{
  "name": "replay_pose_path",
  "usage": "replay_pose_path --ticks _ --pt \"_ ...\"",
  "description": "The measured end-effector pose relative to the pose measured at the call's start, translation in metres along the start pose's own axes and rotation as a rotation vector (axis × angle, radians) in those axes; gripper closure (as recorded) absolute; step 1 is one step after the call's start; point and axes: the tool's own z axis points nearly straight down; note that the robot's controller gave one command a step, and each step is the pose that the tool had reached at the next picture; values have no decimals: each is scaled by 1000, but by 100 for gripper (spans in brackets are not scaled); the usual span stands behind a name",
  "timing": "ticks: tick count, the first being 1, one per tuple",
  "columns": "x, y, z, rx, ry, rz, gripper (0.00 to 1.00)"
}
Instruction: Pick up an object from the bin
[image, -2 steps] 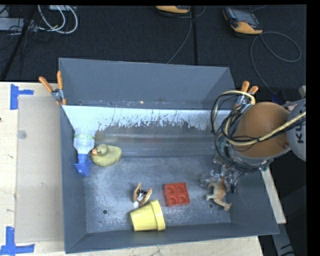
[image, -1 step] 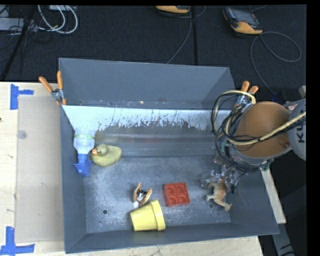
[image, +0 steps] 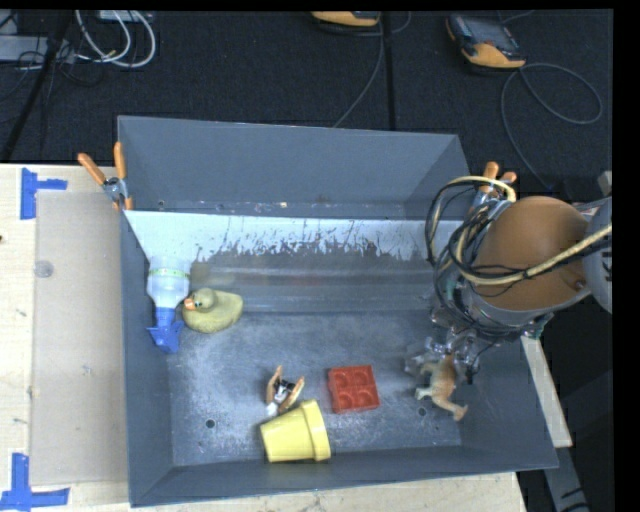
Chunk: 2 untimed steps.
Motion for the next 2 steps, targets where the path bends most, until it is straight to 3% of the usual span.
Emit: replay_pose_path --ticks 2 --pt "-1 -2 -33 8 -2 2 100"
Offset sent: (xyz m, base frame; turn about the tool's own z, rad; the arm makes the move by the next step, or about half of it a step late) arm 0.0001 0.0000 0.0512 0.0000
